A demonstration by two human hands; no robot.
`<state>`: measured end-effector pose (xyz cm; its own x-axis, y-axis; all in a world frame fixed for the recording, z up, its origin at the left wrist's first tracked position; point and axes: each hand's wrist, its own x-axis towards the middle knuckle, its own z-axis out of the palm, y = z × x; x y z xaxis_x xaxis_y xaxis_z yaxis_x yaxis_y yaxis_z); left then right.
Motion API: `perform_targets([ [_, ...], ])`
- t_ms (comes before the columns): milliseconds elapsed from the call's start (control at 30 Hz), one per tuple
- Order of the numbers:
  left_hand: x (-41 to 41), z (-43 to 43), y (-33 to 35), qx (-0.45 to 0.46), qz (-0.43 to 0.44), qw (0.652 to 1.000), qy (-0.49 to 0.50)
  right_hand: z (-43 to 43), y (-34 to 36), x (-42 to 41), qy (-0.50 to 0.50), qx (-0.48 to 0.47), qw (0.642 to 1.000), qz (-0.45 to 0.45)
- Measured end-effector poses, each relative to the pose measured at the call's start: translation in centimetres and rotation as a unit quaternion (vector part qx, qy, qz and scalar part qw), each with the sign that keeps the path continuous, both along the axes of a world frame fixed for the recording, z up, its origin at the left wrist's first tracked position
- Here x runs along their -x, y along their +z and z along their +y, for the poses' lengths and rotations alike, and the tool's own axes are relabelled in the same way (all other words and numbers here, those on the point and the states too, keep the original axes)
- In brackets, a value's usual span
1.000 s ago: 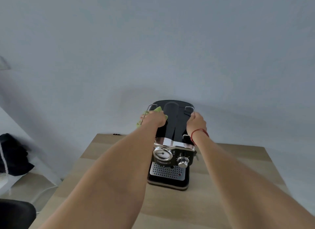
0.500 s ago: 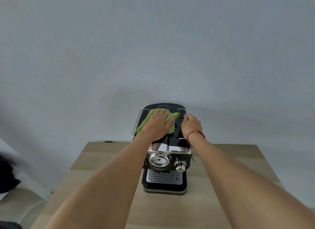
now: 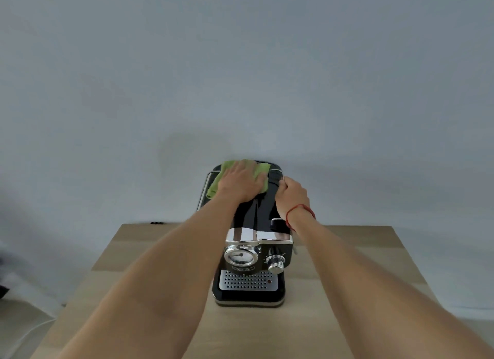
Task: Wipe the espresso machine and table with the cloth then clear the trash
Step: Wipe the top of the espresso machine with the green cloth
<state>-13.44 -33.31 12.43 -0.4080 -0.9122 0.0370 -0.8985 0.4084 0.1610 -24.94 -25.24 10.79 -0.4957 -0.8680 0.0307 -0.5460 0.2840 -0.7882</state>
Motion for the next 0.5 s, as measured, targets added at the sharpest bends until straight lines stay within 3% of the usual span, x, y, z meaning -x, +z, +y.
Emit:
perform_targets([
  [67,-1.0,-0.7,0.8,-0.014,-0.015,0.998,0.063,-0.1,0.0,-0.1,0.000,0.000,1.000,-0.003],
  [233,-0.1,-2.1,3.0,-0.017,-0.151,0.981,0.124,-0.3,-0.3,-0.2,-0.008,0.001,1.000,0.005],
  [367,0.0,-2.8,3.9,-0.052,-0.109,0.974,0.190,-0.4,-0.1,-0.3,-0.005,-0.004,1.000,0.004],
  [500,-0.2,-3.1,2.4,-0.018,-0.053,0.980,0.193,-0.7,-0.1,0.3,-0.006,-0.009,1.000,0.011],
])
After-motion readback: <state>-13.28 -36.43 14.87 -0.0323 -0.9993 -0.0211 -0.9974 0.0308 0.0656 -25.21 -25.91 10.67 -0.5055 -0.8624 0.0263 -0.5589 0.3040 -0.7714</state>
